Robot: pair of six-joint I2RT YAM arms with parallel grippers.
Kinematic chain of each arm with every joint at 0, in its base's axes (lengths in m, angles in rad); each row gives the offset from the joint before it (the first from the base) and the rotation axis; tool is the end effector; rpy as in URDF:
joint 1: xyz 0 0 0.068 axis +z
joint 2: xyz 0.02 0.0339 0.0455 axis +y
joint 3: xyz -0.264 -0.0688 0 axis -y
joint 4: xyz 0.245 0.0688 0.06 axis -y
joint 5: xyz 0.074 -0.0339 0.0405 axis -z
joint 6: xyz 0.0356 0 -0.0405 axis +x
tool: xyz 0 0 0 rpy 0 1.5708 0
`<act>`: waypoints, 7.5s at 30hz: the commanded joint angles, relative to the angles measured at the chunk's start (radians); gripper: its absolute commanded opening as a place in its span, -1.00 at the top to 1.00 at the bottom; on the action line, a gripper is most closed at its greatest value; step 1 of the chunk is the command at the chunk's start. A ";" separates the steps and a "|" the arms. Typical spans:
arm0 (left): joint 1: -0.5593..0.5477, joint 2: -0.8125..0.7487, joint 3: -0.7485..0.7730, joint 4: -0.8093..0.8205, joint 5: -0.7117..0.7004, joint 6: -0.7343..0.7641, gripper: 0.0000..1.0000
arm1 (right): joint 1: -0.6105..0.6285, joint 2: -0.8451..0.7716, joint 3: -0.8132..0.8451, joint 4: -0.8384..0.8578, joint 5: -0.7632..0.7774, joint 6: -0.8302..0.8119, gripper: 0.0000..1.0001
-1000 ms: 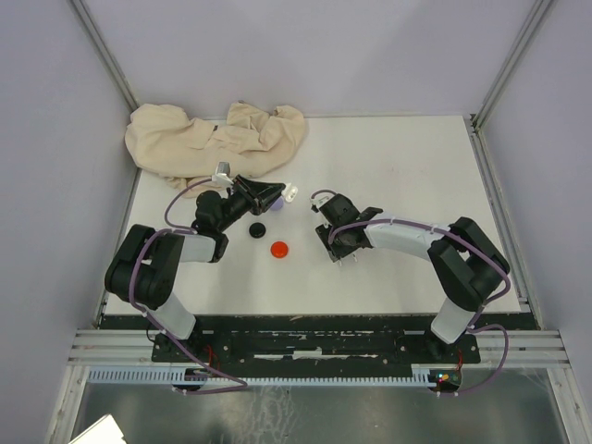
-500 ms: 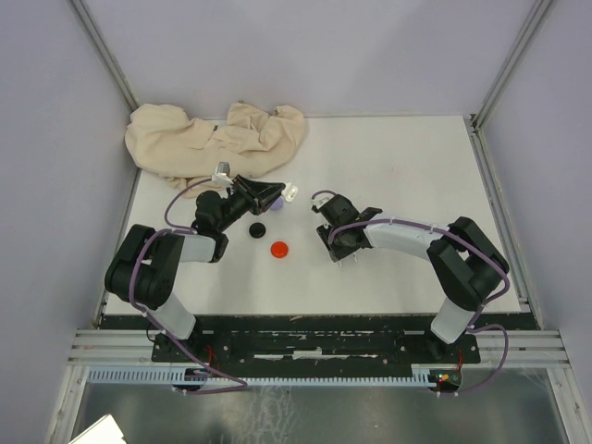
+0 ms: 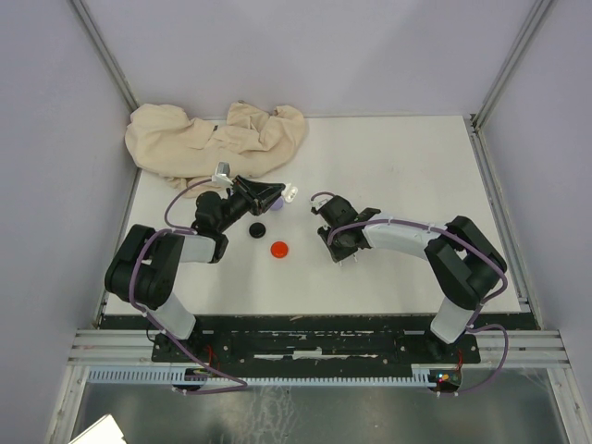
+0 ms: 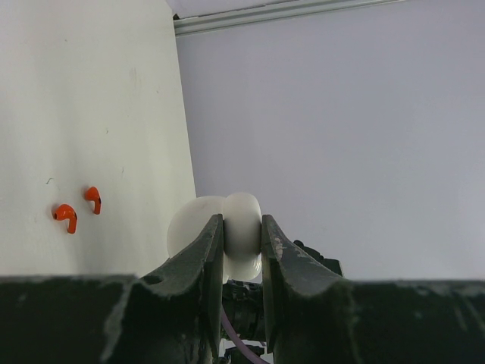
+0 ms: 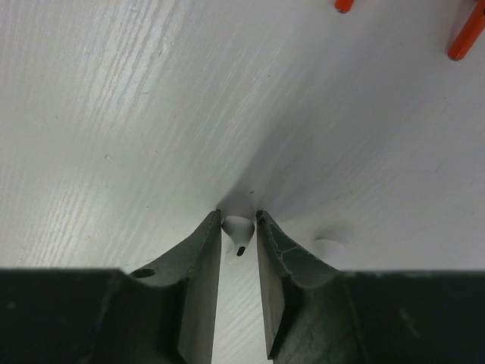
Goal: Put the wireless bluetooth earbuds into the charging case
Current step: Pick up the earbud from the center of the board, then place the earbud in the charging case, then pick up the earbud from the center of the board.
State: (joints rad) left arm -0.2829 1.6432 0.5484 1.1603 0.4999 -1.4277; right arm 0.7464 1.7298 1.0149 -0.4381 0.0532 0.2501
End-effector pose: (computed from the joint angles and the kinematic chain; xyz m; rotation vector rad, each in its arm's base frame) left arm 0.2926 -0.1028 0.1934 -0.5397 1.7067 -1.6810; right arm 0.2440 0.2231 0.1587 -0.6584 2.6615 0.2137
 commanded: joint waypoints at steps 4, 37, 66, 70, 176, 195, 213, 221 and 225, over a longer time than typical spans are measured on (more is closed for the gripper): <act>0.001 0.015 -0.004 0.066 0.005 -0.018 0.94 | 0.007 0.011 0.020 -0.017 -0.003 0.012 0.53; -0.034 0.133 -0.003 0.222 0.050 -0.182 0.94 | 0.005 -0.320 -0.062 0.717 0.108 -0.238 0.96; -0.059 0.183 0.060 0.271 0.125 -0.297 0.94 | 0.006 -0.259 -0.207 1.116 -0.196 -0.408 0.97; -0.059 0.187 0.059 0.279 0.124 -0.310 0.94 | 0.005 -0.247 -0.226 1.157 -0.196 -0.416 0.97; -0.041 0.151 0.080 0.141 0.184 -0.141 0.94 | -0.141 -0.036 0.083 -0.141 -0.063 -0.045 -0.12; -0.041 0.164 0.087 0.144 0.187 -0.143 0.94 | -0.179 0.018 0.097 -0.171 -0.090 -0.068 -0.01; -0.041 0.167 0.093 0.141 0.190 -0.145 0.94 | -0.179 0.051 0.106 -0.181 -0.112 -0.071 0.25; -0.041 0.167 0.091 0.146 0.192 -0.146 0.94 | -0.179 0.027 0.117 -0.188 -0.081 -0.068 0.65; -0.041 0.166 0.085 0.156 0.194 -0.152 0.94 | -0.180 -0.058 0.126 -0.113 -0.048 -0.061 0.90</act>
State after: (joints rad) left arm -0.3267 1.8240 0.6109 1.2655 0.6655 -1.6135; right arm 0.5682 1.7676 1.0935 -0.6205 -0.0395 0.1856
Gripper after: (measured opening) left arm 0.291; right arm 0.140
